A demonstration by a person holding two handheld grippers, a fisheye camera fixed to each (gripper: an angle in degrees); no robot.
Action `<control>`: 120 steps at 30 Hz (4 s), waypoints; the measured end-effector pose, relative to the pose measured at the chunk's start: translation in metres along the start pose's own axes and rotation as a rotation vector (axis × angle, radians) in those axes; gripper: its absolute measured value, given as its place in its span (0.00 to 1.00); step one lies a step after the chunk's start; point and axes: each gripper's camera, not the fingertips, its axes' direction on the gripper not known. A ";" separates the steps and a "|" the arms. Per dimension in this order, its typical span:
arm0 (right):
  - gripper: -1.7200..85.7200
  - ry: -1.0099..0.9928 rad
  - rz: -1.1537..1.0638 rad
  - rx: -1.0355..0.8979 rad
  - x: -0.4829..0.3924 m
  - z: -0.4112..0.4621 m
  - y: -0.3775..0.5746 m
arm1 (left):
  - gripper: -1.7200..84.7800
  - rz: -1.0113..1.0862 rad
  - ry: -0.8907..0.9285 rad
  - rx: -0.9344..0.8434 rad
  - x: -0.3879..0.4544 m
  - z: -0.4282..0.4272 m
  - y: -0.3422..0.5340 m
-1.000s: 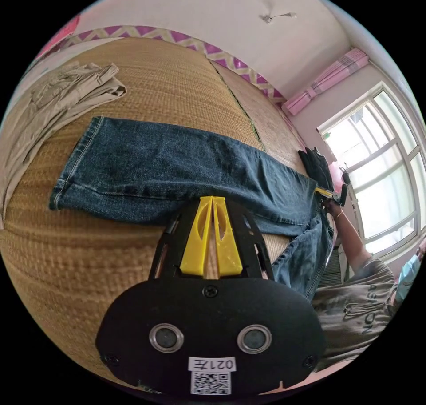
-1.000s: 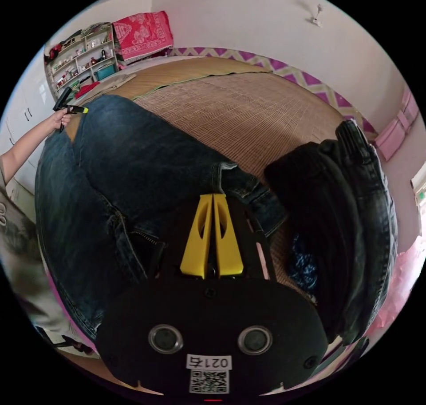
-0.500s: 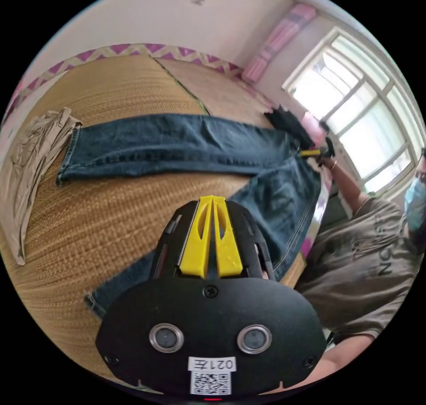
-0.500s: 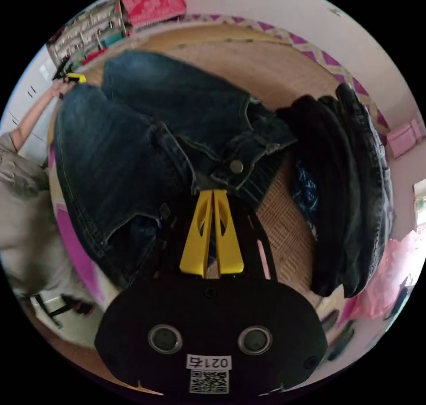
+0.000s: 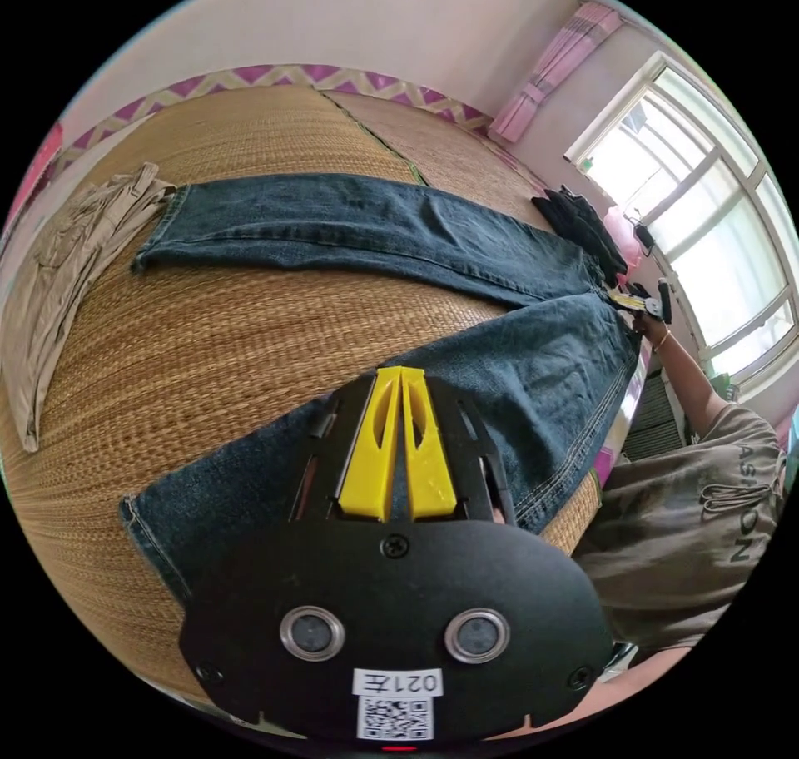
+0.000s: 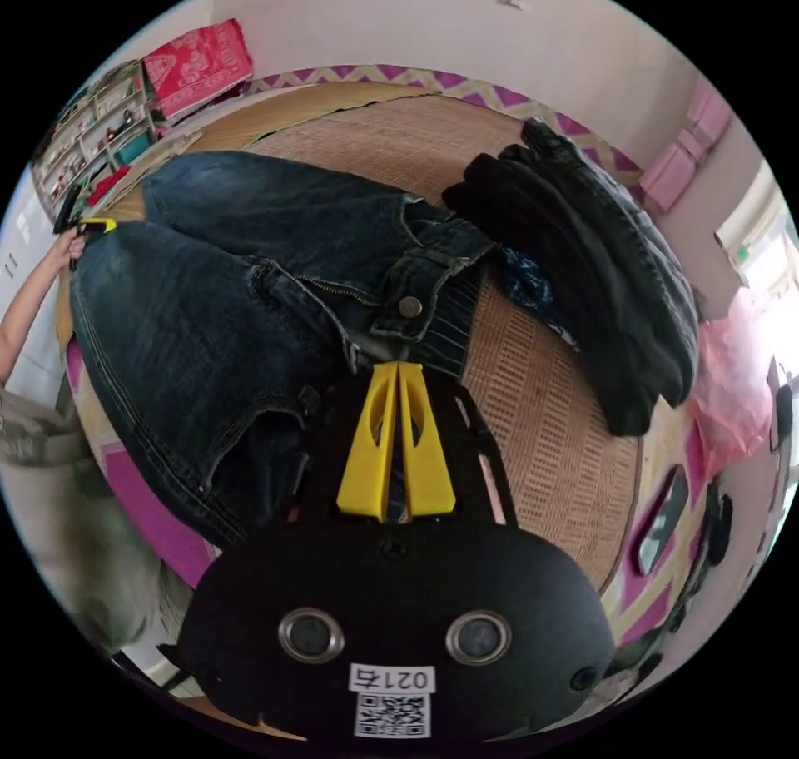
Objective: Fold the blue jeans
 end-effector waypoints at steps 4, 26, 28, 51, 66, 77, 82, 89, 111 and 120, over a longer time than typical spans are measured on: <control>0.01 -0.092 0.119 0.279 0.009 -0.093 0.080 | 0.01 -0.054 0.209 0.205 -0.001 -0.043 0.035; 0.01 -1.379 0.762 0.001 -0.036 0.144 0.254 | 0.01 -0.986 0.953 0.054 0.002 0.139 0.153; 0.01 -1.444 0.861 -0.072 -0.029 0.156 0.265 | 0.01 -0.983 0.939 0.052 -0.002 0.138 0.156; 0.01 -1.502 0.951 -0.143 -0.032 0.161 0.340 | 0.01 -0.979 0.951 0.055 -0.013 0.123 0.159; 0.01 -1.505 0.950 -0.143 -0.038 0.139 0.319 | 0.01 -0.979 0.954 0.056 -0.004 0.113 0.138; 0.01 -1.506 0.948 -0.142 -0.037 0.113 0.268 | 0.01 -0.978 0.955 0.057 0.008 0.105 0.112; 0.01 -1.507 0.946 -0.141 -0.036 0.099 0.238 | 0.01 -0.977 0.956 0.057 0.016 0.099 0.098; 0.01 -1.507 0.947 -0.141 -0.034 0.076 0.188 | 0.01 -0.975 0.957 0.059 0.027 0.091 0.079; 0.01 -1.422 0.594 0.419 -0.051 -0.119 0.024 | 0.01 -0.606 1.042 0.325 0.120 0.001 0.018; 0.02 -0.934 0.010 0.511 -0.121 -0.284 -0.037 | 0.02 -0.026 0.934 0.774 0.187 -0.134 0.069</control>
